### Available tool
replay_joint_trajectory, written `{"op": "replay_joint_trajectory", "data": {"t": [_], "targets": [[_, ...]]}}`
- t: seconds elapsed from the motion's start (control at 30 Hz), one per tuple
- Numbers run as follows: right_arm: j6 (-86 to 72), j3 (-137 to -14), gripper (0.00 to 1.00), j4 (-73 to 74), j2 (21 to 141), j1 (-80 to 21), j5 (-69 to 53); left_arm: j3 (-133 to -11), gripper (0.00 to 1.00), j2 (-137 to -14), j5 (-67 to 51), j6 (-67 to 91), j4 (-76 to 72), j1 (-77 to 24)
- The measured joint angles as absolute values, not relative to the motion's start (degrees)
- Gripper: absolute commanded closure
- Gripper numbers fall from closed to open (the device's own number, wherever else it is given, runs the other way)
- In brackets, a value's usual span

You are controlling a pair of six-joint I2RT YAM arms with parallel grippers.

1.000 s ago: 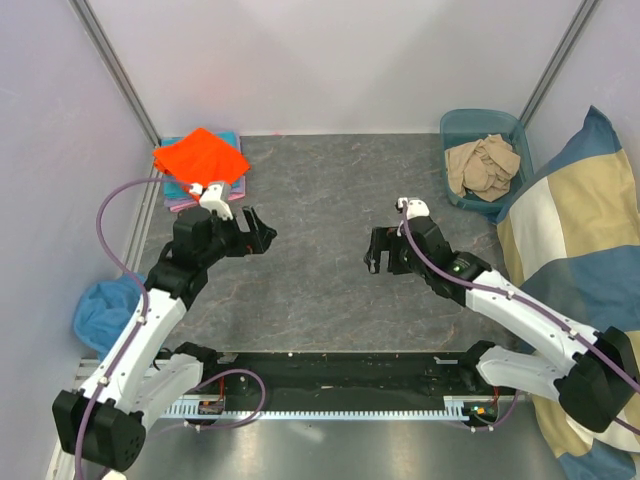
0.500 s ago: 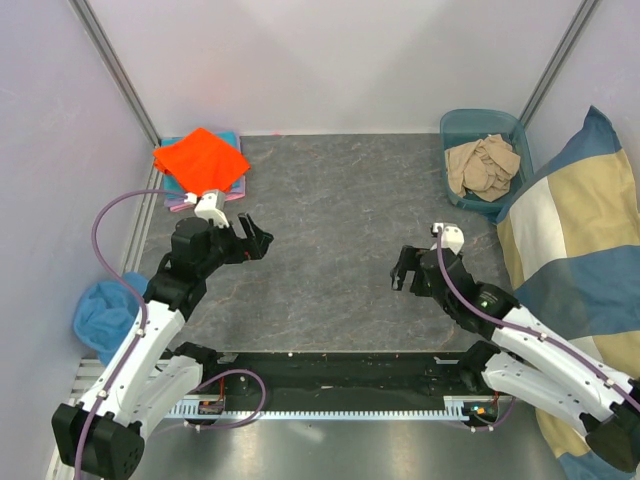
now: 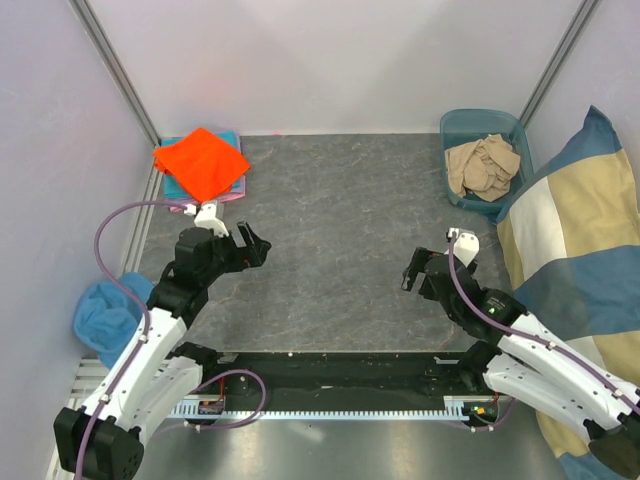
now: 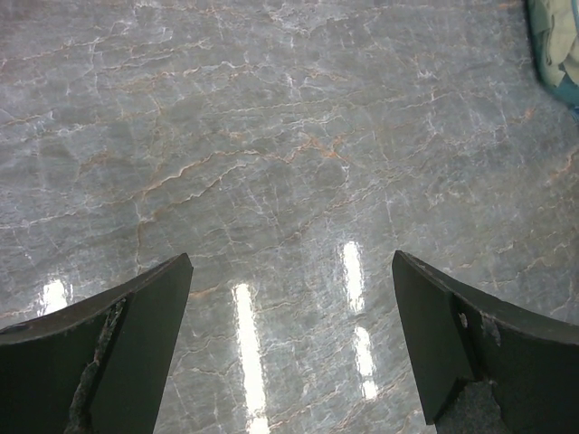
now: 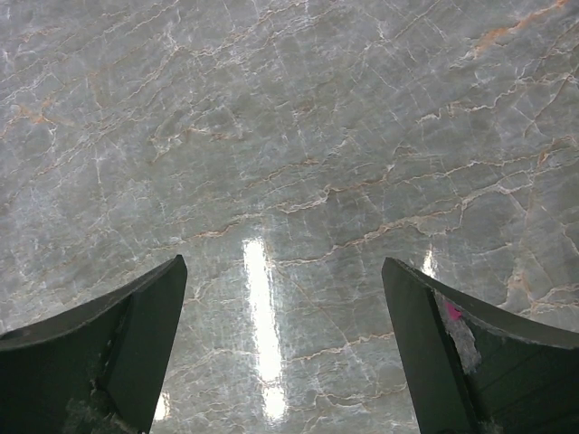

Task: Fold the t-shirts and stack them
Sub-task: Put the neatly folded tshirt into the corner of the board with the left arm

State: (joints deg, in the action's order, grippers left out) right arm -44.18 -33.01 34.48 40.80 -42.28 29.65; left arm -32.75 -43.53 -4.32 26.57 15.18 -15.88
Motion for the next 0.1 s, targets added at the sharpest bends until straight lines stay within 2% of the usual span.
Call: {"op": "replay_joint_trajectory", "data": {"t": [0.1], "targets": [[-44.12,-32.99,0.02,34.33,40.80,-42.28,29.47,-32.71,0.00,-43.46,-3.97,26.57,14.59,-15.88]]}}
